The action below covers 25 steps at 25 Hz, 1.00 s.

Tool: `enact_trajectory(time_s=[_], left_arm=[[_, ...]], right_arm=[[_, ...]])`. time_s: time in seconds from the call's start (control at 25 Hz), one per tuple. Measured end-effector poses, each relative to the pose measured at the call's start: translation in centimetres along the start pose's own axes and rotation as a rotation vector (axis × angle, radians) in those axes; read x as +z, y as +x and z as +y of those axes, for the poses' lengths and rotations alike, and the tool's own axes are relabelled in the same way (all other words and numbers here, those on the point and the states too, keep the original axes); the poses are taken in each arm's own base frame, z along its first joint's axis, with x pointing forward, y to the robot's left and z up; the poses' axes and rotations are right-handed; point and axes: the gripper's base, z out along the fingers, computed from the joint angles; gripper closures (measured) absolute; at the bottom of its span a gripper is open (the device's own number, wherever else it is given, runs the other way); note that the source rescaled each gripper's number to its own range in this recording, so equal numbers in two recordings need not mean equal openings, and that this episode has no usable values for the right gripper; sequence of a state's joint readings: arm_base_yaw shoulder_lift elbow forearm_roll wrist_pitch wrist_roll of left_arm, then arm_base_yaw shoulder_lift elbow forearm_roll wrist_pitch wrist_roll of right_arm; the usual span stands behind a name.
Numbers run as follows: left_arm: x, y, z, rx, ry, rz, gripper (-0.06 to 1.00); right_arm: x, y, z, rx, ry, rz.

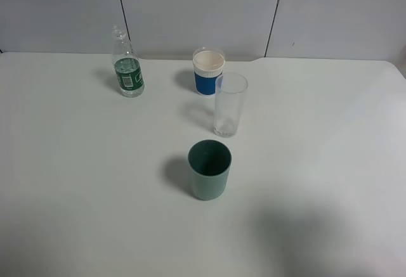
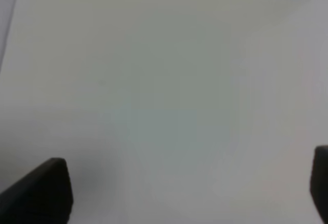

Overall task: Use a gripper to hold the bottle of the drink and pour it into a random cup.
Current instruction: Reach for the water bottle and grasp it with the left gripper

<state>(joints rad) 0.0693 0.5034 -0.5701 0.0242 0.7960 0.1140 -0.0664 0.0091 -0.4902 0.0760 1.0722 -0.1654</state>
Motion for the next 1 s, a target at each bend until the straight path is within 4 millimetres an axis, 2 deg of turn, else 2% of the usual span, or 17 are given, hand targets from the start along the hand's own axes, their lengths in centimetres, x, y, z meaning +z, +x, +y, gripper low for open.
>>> enact_trajectory(time_s=[0.48,1.0], left_arm=[[4.9,-2.2,-0.6,0.107,0.043,0.027,-0.06],[11.1,-2.2,-1.1,0.162,0.061,0.169,-0.06]], right_arm=[[0.0,0.0,0.0,0.000,0.000,0.000],[0.0,0.0,0.0,0.000,0.000,0.000]])
